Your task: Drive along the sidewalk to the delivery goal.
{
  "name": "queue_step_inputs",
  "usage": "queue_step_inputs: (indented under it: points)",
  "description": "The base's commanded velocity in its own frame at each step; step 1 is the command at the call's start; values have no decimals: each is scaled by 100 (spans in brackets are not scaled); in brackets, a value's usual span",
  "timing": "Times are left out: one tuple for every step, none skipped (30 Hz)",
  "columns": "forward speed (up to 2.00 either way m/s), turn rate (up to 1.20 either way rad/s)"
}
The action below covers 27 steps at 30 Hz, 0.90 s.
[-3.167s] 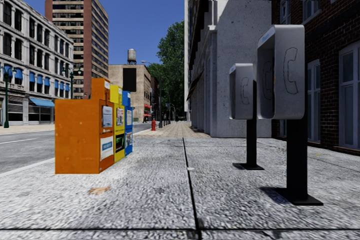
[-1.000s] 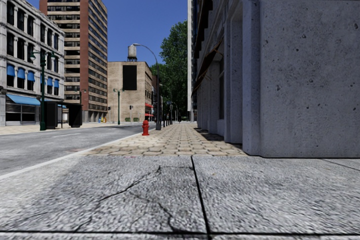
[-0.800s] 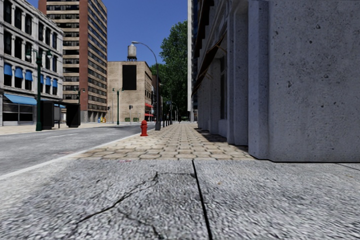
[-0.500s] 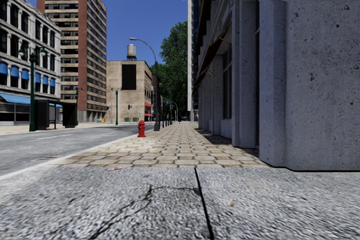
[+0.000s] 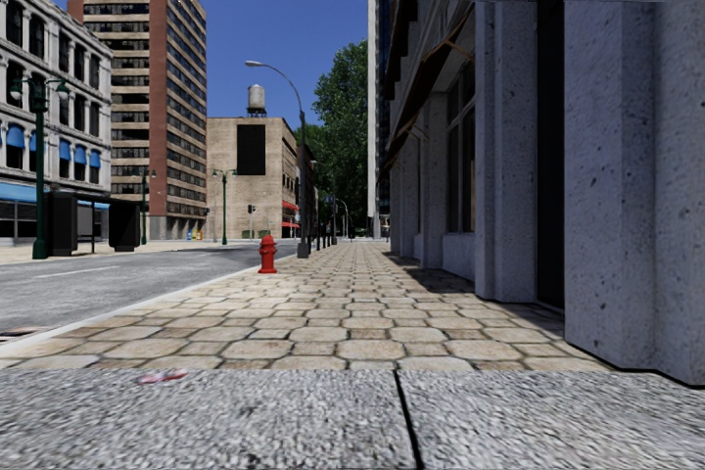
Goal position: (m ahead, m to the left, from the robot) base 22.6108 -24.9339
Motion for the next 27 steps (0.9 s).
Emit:
queue_step_inputs:
  points:
    - [200, 0]
    - [200, 0]
    - [200, 0]
    - [200, 0]
    - [200, 0]
    - [200, 0]
    - [200, 0]
    - [200, 0]
    - [200, 0]
    - [200, 0]
    - [200, 0]
    - [200, 0]
    - [200, 0]
    - [200, 0]
    - [200, 0]
    - [200, 0]
    - [200, 0]
    - [200, 0]
    - [200, 0]
    - [200, 0]
    - [200, 0]
    - [200, 0]
    - [200, 0]
    - [200, 0]
    - [200, 0]
    - [200, 0]
    - [200, 0]
